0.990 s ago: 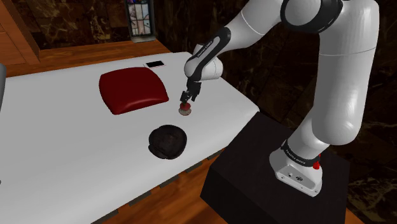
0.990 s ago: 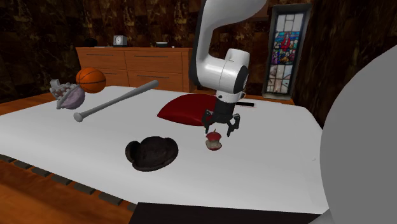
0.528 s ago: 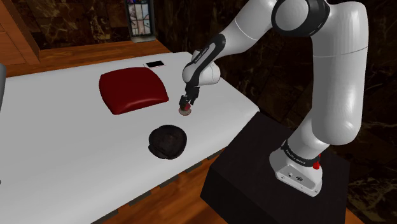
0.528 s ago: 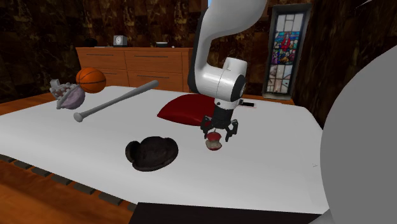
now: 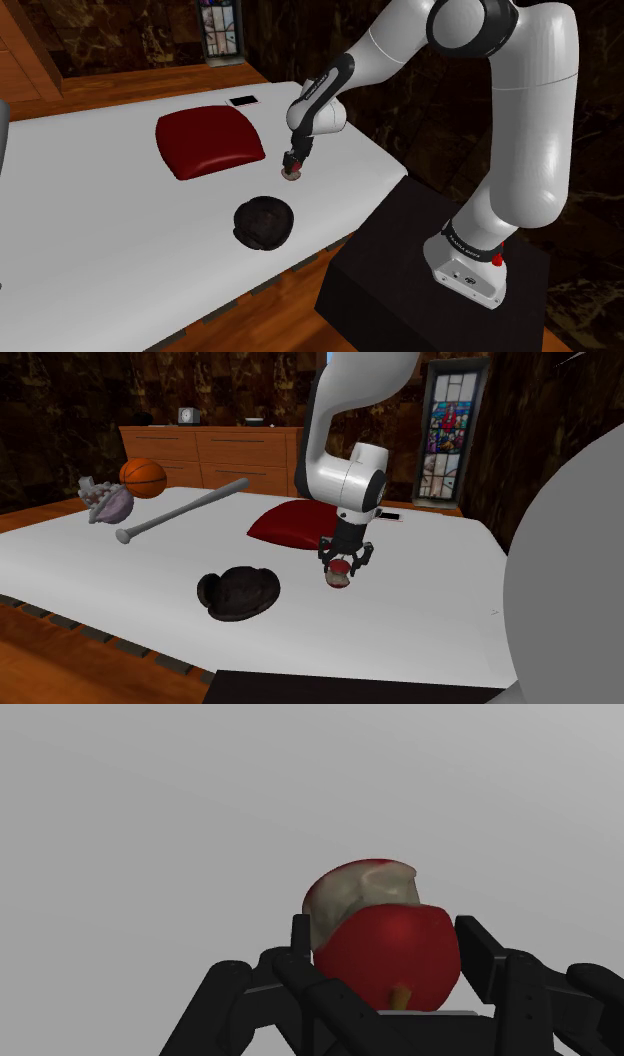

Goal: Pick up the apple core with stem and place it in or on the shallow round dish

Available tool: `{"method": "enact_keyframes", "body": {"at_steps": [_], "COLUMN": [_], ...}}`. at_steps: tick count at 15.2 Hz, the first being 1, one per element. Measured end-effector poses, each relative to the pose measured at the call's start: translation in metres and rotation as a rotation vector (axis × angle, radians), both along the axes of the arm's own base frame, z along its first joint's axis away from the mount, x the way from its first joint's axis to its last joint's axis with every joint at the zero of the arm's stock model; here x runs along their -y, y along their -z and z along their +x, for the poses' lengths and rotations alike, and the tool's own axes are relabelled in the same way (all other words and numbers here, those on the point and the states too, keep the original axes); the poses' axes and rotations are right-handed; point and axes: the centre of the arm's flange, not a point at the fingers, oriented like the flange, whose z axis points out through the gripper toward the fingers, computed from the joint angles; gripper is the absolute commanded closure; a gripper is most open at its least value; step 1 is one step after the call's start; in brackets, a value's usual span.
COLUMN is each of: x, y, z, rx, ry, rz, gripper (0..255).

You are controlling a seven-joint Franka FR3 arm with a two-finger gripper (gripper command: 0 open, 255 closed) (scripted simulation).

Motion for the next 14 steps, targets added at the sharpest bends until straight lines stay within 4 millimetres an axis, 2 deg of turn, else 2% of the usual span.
{"method": "enact_keyframes", "body": {"at_steps": [7,14], "x": [0.000,0.000], "y": [0.000,-0.030], "z": [0.000,0.000], "rx": [0.000,0.000], "ry": [-0.001,0.000], "rz": [0.000,0.000], "gripper": [255,255]}}
